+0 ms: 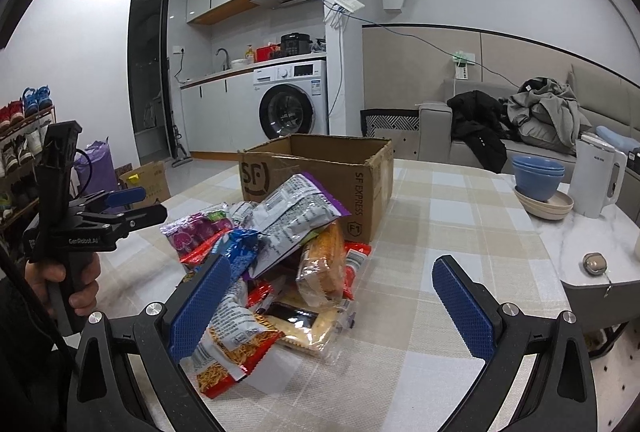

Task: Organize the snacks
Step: 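Close the right gripper on the noodle bag while the left approaches the Oreo pack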

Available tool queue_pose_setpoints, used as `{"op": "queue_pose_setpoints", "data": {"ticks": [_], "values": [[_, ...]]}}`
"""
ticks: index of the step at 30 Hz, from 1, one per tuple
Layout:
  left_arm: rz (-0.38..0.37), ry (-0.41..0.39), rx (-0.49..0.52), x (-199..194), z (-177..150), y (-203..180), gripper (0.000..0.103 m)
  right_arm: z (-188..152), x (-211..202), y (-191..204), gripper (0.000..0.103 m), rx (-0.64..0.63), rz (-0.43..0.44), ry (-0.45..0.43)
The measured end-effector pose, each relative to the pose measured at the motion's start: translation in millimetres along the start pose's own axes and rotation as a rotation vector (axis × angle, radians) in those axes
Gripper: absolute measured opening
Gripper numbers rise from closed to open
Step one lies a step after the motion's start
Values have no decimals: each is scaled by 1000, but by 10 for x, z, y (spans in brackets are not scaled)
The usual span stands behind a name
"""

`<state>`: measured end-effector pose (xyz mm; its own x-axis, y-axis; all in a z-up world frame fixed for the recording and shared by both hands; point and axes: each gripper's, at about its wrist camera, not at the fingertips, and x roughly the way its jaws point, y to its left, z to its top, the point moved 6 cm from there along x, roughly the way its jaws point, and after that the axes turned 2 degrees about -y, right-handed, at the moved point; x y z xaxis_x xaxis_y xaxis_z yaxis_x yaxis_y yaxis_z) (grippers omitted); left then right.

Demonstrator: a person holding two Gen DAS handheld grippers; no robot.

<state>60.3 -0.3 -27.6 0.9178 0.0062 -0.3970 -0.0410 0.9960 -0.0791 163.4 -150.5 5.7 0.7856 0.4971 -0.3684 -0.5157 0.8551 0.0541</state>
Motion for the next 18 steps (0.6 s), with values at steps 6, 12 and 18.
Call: {"op": "queue_pose_setpoints", "data": {"ticks": [6,12,18], "values": [[6,25,44,29,-23,-41,102,-59,87,208,103,-45,41,65],[-15,62,58,102,-42,-102,102,-157,173,446,100,-93,96,123],[-18,78,46,148,-58,-104,102,-286,254,635,95,-137,147,177]]}}
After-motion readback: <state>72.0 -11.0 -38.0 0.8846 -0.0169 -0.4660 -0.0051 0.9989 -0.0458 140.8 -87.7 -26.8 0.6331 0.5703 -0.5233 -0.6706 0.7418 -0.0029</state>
